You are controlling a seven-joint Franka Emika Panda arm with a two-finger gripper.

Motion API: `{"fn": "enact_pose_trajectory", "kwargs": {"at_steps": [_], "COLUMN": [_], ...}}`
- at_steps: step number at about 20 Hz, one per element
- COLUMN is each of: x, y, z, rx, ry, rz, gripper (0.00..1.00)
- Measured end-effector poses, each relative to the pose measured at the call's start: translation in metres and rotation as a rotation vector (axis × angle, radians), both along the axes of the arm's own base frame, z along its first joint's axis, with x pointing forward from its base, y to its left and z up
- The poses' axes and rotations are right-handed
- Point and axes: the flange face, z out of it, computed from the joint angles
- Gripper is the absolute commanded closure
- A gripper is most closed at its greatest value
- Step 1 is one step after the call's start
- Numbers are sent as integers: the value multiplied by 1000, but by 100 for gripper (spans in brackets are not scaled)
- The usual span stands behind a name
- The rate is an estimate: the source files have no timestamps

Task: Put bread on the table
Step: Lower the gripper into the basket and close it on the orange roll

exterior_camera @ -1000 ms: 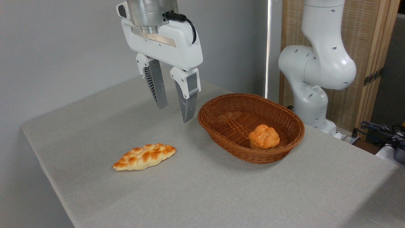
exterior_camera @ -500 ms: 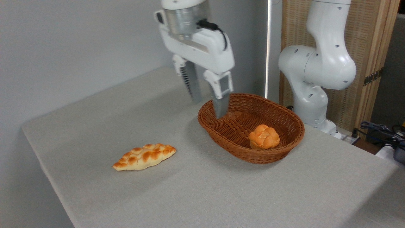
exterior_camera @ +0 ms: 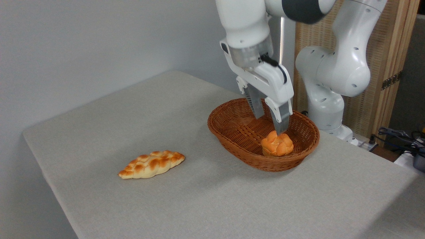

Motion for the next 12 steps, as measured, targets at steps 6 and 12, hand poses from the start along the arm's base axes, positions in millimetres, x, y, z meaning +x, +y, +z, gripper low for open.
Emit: {"fn": "enact_pose_trajectory", "kwargs": {"at_steps": [6, 12], "x": [-10, -13], "y": [-1, -8], "z": [-49, -66], "rx": [61, 44], "ry": [35, 41], "rz": [-44, -69], "gripper": [0, 0]}}
